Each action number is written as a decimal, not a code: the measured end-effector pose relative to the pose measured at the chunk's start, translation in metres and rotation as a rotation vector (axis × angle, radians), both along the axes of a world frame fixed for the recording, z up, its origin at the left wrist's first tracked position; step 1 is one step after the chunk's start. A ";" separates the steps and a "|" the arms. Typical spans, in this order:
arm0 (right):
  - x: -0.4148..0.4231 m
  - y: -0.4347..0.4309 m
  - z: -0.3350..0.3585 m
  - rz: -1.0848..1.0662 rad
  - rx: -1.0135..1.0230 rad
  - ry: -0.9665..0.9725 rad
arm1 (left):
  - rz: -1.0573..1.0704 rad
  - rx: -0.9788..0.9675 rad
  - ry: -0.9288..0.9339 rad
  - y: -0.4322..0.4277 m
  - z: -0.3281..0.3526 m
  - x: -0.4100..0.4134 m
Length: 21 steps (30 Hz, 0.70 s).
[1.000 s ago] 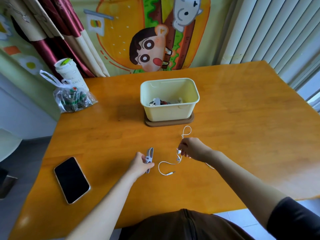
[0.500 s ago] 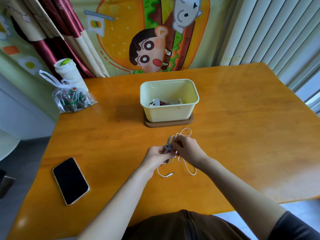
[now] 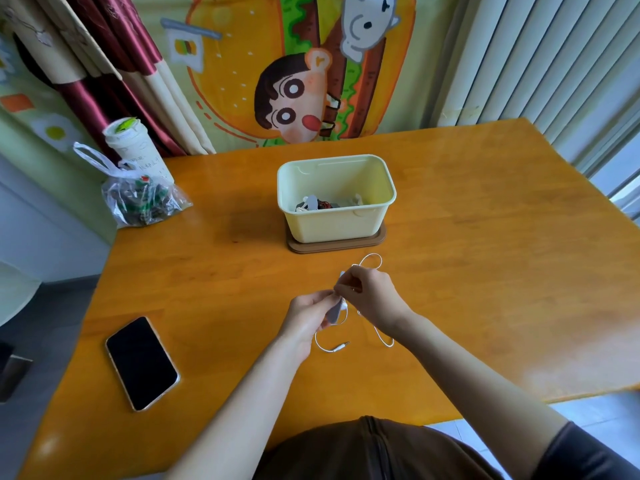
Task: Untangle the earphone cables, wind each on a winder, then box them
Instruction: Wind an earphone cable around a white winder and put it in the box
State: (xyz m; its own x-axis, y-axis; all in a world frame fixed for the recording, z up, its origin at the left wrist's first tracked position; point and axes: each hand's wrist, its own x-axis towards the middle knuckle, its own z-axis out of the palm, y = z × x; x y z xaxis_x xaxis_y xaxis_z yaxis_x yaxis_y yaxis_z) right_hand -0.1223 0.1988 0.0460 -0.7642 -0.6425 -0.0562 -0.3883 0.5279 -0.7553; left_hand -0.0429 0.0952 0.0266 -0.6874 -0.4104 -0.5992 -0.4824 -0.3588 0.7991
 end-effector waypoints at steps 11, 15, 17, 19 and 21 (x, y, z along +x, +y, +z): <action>0.010 0.007 -0.005 -0.092 -0.155 -0.053 | 0.064 0.129 0.036 0.003 0.002 0.004; 0.011 0.012 -0.004 -0.082 -0.139 -0.007 | 0.134 0.221 0.071 0.004 0.003 0.004; 0.011 0.014 -0.003 -0.077 -0.127 0.023 | 0.161 0.243 0.073 0.005 0.004 0.004; 0.011 0.015 -0.003 -0.090 -0.119 0.032 | 0.161 0.247 0.087 0.004 0.006 0.004; 0.011 0.015 -0.002 -0.114 -0.107 0.026 | 0.173 0.298 0.115 0.004 0.009 0.003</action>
State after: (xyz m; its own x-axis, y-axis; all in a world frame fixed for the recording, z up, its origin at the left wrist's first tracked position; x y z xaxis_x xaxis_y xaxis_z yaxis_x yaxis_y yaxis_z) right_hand -0.1112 0.2135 0.0436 -0.8331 -0.5525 0.0282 -0.3502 0.4871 -0.8001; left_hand -0.0395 0.0995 0.0357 -0.6928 -0.3456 -0.6329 -0.3070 -0.6529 0.6925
